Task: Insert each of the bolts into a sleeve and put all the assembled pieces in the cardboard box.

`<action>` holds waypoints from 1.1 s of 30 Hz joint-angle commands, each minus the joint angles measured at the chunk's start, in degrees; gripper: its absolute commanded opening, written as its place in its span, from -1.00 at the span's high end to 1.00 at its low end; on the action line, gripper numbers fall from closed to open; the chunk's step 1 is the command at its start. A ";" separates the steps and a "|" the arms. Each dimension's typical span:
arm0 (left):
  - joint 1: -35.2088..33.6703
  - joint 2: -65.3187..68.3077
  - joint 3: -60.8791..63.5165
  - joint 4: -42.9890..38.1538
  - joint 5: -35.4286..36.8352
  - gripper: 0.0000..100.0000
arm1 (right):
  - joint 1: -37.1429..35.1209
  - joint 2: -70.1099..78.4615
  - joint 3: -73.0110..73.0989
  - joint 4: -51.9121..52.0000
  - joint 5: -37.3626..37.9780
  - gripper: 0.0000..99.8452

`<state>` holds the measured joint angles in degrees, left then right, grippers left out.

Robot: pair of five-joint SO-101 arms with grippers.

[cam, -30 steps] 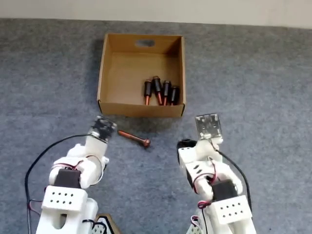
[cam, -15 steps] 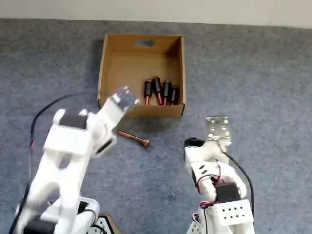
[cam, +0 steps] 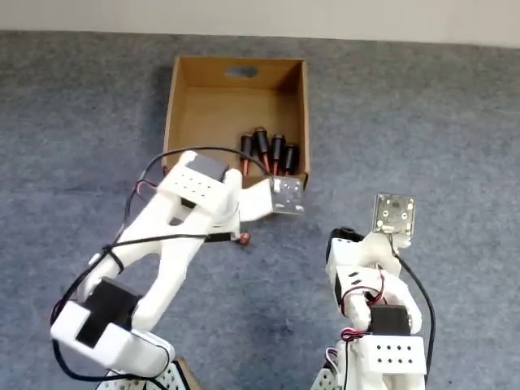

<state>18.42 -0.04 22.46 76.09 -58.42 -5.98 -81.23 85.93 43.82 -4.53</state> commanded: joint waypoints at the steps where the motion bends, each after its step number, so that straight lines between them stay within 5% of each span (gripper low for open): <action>1: -0.48 0.57 -1.80 -0.97 -0.79 0.75 | 0.75 -0.48 -0.31 -0.57 -0.70 0.99; 18: -1.01 1.98 -1.27 -11.43 -0.70 0.71 | 0.75 -0.48 -0.48 -0.57 -0.70 0.99; 33: 3.03 16.66 -6.02 -14.42 1.85 0.77 | 0.75 -0.48 -0.31 -0.57 -0.62 0.99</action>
<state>20.70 16.22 18.33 63.16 -56.92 -5.98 -81.23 85.93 43.82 -4.53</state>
